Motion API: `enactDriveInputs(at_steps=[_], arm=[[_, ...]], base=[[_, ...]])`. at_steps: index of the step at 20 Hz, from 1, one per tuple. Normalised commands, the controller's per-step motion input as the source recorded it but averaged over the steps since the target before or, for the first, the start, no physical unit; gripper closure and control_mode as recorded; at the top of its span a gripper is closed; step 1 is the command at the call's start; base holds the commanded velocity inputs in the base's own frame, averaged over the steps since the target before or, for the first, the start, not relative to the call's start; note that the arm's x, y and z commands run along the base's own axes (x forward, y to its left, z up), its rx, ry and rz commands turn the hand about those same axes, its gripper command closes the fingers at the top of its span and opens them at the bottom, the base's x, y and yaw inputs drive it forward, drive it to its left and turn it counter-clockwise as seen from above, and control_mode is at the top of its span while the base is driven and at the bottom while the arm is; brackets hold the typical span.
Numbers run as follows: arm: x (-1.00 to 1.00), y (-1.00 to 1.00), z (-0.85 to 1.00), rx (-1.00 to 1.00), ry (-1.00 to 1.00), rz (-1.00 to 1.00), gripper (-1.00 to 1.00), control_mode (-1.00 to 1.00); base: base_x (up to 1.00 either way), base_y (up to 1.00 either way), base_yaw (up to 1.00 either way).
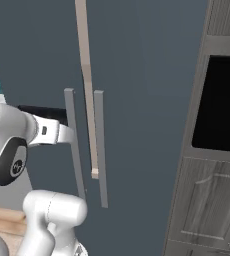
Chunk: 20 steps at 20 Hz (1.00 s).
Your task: Take the cakes from the fridge and place them on the empty tray on the dining counter.
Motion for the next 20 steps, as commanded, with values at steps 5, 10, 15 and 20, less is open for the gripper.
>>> enactDriveInputs(at_steps=[5, 10, 15, 20], arm=[[-0.29, 0.00, -0.01, 0.00, -0.30, -0.02, -1.00, -1.00], [-0.39, -0.01, -0.20, 0.00, -0.38, -0.01, -1.00, -1.00], [-0.07, 0.00, -0.40, 0.00, -0.32, 0.00, -1.00, -1.00], [0.17, 0.00, -0.23, 0.00, -0.06, 0.00, -1.00, -1.00]], base=[[0.00, 0.00, 0.00], [0.00, 0.00, 0.00], [0.00, 0.00, 0.00], [0.00, 0.00, 0.00]])
